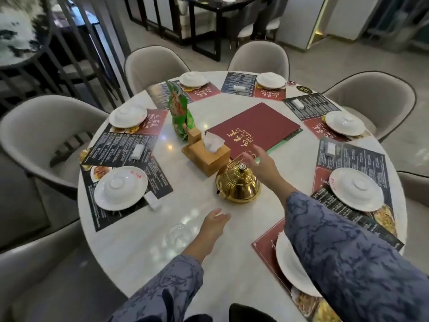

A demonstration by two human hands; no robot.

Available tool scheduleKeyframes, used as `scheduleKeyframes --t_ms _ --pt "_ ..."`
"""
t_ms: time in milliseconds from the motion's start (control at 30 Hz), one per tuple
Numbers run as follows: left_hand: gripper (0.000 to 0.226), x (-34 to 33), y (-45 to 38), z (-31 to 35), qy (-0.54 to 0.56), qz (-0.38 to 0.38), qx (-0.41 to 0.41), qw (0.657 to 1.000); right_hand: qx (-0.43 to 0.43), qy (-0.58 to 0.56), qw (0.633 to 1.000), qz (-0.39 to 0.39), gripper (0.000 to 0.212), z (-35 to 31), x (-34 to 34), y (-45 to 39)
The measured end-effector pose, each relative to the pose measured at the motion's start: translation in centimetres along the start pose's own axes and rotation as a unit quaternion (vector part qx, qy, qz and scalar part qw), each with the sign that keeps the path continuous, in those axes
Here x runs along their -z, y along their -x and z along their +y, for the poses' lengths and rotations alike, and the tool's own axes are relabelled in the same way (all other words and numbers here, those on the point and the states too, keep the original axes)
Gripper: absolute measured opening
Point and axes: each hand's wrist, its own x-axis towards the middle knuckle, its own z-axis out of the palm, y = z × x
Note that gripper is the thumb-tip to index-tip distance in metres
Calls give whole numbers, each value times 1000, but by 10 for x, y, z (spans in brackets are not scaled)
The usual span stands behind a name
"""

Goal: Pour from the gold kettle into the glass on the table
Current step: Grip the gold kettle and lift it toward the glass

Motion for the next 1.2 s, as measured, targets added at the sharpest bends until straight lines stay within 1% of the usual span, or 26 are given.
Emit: scheduleKeyframes --t_ms 33,100,133,200,267,300,367,400,467,600,667,767,867,900,1033,1100,1200 --pt "65 -4 -7 2 13 3 4 1000 37 51 998 -10 69 -1 0 -8" --pt "67 -10 -18 5 48 0 20 999 100 157 980 -74 72 1 0 -24" --pt "67 -13 -24 6 80 -3 28 996 120 197 967 -110 70 0 0 -30" --pt "66 -23 -34 7 136 -1 44 990 159 241 946 -145 62 1 -1 -43" --pt "64 -31 -41 9 180 0 50 982 204 242 937 -150 53 -1 1 -51" --pt "65 -35 -45 8 182 3 50 982 212 232 937 -154 50 -1 2 -54" --pt "76 -43 -53 7 163 5 36 986 223 212 937 -163 43 2 3 -61" --pt "82 -46 -55 7 155 4 26 988 231 204 936 -170 42 3 3 -63" --pt "92 -50 -59 6 170 -2 7 985 237 176 937 -186 50 6 0 -68" --pt "71 -56 -66 7 212 -6 -19 977 218 133 946 -201 69 8 -3 -78" --pt "72 -59 -67 8 233 -4 -20 972 209 121 948 -206 74 8 -1 -81" --pt "73 -59 -67 7 244 -6 -24 970 190 112 952 -210 75 7 1 -81" --pt "62 -58 -62 8 235 -11 -31 971 185 104 953 -214 79 2 3 -77" --pt "63 -58 -60 8 236 -10 -33 971 188 101 953 -216 80 -1 4 -74" --pt "85 -56 -47 6 238 3 -56 970 200 103 951 -213 70 -17 9 -64" --pt "96 -54 -40 4 244 9 -61 968 206 101 950 -213 78 -23 9 -57" --pt "118 -52 -27 -2 260 2 -56 964 215 102 948 -211 90 -29 5 -42"
